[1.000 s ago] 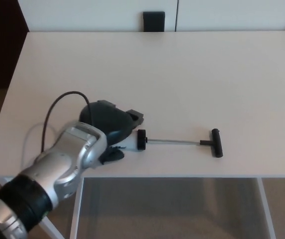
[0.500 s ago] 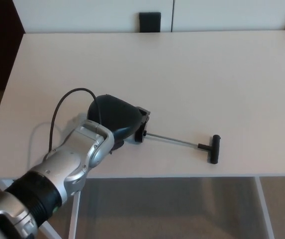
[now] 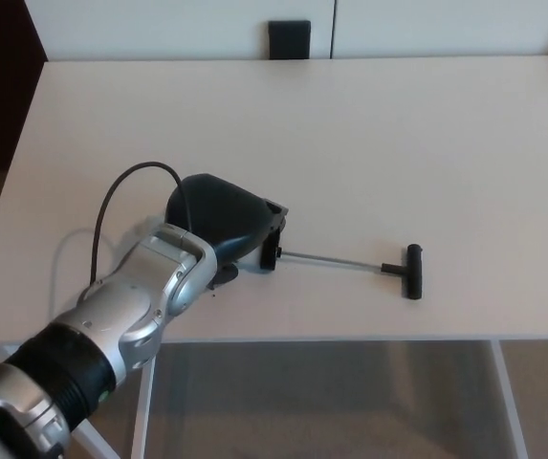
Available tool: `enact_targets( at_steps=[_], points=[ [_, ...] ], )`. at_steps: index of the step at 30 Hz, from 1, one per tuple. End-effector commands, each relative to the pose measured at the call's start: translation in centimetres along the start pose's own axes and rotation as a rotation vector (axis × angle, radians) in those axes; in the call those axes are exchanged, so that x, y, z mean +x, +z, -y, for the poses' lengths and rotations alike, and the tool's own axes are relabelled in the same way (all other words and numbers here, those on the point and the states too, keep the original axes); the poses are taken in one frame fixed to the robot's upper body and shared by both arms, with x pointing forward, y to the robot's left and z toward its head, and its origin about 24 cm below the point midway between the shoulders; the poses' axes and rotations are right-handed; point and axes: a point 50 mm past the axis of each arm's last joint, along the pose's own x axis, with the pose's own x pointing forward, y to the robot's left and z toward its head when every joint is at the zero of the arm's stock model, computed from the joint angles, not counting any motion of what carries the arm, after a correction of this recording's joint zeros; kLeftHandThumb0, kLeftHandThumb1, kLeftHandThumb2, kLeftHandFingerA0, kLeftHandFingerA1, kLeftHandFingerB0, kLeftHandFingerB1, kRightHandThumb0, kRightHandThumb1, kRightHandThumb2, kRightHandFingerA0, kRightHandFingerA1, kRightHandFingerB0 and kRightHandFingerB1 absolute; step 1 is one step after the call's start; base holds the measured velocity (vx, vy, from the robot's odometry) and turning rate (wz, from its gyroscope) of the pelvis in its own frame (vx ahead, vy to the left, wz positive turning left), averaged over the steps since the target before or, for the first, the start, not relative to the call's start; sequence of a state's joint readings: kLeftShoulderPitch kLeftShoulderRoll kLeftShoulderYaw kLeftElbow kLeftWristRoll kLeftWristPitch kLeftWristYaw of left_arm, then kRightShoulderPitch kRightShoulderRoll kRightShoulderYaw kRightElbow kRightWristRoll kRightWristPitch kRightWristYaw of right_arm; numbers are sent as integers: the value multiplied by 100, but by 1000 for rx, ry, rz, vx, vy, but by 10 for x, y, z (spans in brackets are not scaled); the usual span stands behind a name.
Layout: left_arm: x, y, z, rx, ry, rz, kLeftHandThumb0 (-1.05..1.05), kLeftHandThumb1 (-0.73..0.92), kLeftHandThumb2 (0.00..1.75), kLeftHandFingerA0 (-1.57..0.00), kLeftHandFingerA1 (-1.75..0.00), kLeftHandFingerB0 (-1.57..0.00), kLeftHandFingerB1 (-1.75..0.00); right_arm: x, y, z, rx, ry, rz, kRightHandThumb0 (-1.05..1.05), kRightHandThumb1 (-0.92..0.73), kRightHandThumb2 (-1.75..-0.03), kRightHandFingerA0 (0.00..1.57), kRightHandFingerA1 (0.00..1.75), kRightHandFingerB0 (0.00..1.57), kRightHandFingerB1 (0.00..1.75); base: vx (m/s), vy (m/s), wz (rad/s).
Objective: The robot walks towards a desk on which an air pump is kept in the middle. It lifts it up and holds it with its left hand and uses its right hand to compress it by pushing its handle inwards.
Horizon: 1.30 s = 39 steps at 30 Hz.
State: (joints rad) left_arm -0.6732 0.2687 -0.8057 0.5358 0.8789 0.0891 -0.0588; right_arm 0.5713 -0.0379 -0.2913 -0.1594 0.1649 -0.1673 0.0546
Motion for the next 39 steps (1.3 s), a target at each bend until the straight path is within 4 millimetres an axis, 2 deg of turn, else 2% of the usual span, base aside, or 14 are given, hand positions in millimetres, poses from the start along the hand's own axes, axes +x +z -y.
enact_targets(
  at_steps=[1,6,7,9,10,13,14,16,22,23,25,27,28,39],
  points=[
    [-21,-26,0,-124,-45,20,-28,87,67,-70,-160,-58,-51,-76,212,-21,104,51,1212,-49,-70,-62,74,44,54,39,0,0,0],
    [-26,-31,-24,-143,44,56,-15,77,57,-63,-164,-64,-85,-53,230,-37,70,61,1207,-59,-75,-63,47,42,37,32,0,0,0],
    [-27,-33,-29,-141,50,59,-18,79,60,-66,-163,-65,-98,-46,232,-42,73,72,1176,-64,-61,-91,21,48,17,42,0,0,0],
    [-28,-34,-34,-139,51,60,-18,79,60,-66,-163,-65,-98,-39,234,-47,71,80,1146,-64,-61,-91,21,48,17,42,0,0,0],
    [-30,-35,-38,-142,52,66,-17,76,50,-71,-175,-52,-125,-27,234,-53,53,83,1120,-71,-64,-101,1,40,1,27,0,0,0],
    [-35,-34,-43,-141,65,85,-10,75,54,-68,-171,-52,-133,0,231,-65,29,105,1023,-87,-73,-109,7,21,7,14,0,0,0],
    [-36,-34,-43,-141,68,91,-28,60,80,-96,-138,-66,-112,6,230,-66,33,117,993,-88,-74,-111,7,22,7,12,0,0,0],
    [-39,-33,-45,-139,74,104,-17,73,56,-66,-171,-66,-100,20,223,-68,32,137,935,-89,-75,-113,7,24,7,11,0,0,0],
    [-44,-32,-49,-126,72,116,-11,72,53,-65,-172,-59,-110,53,199,-68,32,153,794,-90,-75,-115,5,21,4,10,0,0,0],
    [-45,-33,-51,-125,67,117,-14,67,55,-67,-167,-72,-60,58,193,-69,28,159,766,-89,-77,-115,6,21,4,11,0,0,0],
    [-46,-34,-52,-125,64,117,-14,67,55,-67,-167,-72,-60,61,189,-70,24,162,747,-89,-77,-115,6,21,4,11,0,0,0],
    [-47,-35,-55,-129,64,114,-15,68,55,-67,-167,-73,-66,72,176,-74,15,187,668,-89,-76,-113,7,21,6,12,0,0,0],
    [-47,-35,-57,-121,61,111,-11,67,52,-63,-169,-54,-115,75,169,-76,20,208,630,-90,-75,-112,6,27,5,13,0,0,0],
    [-50,-38,-61,-121,73,113,-9,71,49,-66,-173,-45,-135,89,131,-96,84,320,443,-98,-79,-117,6,22,5,9,0,0,0]
  ],
)
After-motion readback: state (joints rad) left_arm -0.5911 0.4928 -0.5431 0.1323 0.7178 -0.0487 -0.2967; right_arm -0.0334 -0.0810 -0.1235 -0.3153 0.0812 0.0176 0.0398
